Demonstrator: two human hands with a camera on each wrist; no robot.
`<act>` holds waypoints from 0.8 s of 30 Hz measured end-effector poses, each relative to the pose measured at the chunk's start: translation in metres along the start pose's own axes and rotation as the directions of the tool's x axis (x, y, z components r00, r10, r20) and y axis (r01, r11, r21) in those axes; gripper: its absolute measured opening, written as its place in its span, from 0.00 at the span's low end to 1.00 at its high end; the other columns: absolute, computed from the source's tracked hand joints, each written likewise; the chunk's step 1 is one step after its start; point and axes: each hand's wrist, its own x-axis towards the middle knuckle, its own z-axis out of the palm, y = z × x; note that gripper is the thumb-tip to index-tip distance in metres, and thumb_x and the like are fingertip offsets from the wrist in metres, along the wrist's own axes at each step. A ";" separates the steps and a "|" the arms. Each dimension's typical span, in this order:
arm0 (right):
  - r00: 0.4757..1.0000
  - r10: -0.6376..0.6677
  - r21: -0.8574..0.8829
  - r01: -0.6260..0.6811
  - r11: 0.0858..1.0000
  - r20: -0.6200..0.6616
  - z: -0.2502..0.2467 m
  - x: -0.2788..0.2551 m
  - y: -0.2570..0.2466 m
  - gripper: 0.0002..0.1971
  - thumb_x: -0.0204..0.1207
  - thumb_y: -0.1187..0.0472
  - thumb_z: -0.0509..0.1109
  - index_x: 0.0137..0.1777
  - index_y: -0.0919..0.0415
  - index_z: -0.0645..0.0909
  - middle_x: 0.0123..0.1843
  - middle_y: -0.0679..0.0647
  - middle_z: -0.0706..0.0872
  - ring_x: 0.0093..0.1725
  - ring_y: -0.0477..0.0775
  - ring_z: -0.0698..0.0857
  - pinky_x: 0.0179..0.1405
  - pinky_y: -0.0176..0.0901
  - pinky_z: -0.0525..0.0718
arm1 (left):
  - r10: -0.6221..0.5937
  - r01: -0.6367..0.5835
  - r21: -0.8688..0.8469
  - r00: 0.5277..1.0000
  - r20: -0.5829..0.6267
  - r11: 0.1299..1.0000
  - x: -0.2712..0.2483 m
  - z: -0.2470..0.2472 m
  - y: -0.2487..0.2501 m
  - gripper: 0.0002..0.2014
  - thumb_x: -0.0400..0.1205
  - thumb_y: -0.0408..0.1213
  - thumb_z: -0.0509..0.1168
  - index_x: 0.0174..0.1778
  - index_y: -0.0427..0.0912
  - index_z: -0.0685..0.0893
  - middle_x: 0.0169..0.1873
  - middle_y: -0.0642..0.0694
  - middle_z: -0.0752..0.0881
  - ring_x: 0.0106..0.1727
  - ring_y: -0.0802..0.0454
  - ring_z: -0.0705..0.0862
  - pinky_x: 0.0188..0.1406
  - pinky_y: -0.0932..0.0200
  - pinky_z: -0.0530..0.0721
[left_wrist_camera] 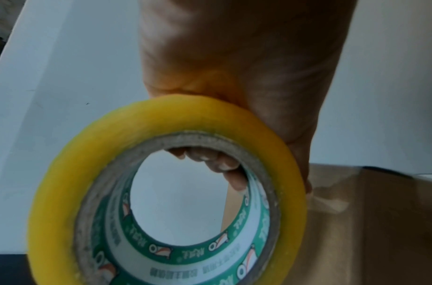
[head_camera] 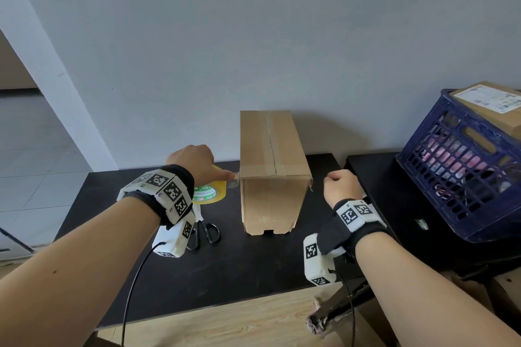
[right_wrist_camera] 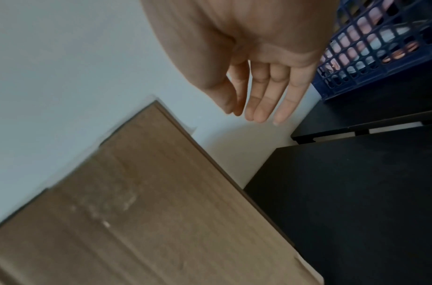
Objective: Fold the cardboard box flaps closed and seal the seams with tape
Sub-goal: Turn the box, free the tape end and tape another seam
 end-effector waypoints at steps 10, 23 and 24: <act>0.973 -0.220 -0.162 0.230 0.960 0.074 -0.011 -0.010 -0.043 0.15 0.78 0.47 0.66 0.59 0.55 0.81 0.54 0.51 0.86 0.55 0.57 0.84 0.48 0.41 0.75 | 0.022 -0.022 0.003 1.000 -0.015 1.000 0.002 -0.001 0.006 0.26 0.68 0.67 0.67 0.29 0.44 0.80 0.29 0.49 0.80 0.38 0.48 0.81 0.29 0.62 0.69; 0.833 -0.490 -0.445 0.552 0.705 0.256 0.014 -0.038 -0.075 0.17 0.83 0.51 0.59 0.59 0.63 0.80 0.59 0.58 0.81 0.62 0.61 0.77 0.59 0.50 0.75 | 0.043 -0.043 -0.029 0.999 -0.020 0.999 -0.003 0.004 0.017 0.24 0.72 0.65 0.64 0.31 0.45 0.80 0.28 0.51 0.78 0.40 0.47 0.81 0.31 0.61 0.70; 0.842 -0.458 -0.460 0.539 0.706 0.285 0.019 -0.040 -0.079 0.25 0.81 0.42 0.58 0.62 0.63 0.78 0.61 0.59 0.81 0.64 0.62 0.77 0.62 0.51 0.73 | 0.038 -0.038 -0.028 0.999 -0.019 0.999 -0.004 0.005 0.016 0.25 0.72 0.66 0.63 0.31 0.45 0.79 0.28 0.50 0.78 0.39 0.48 0.81 0.32 0.61 0.71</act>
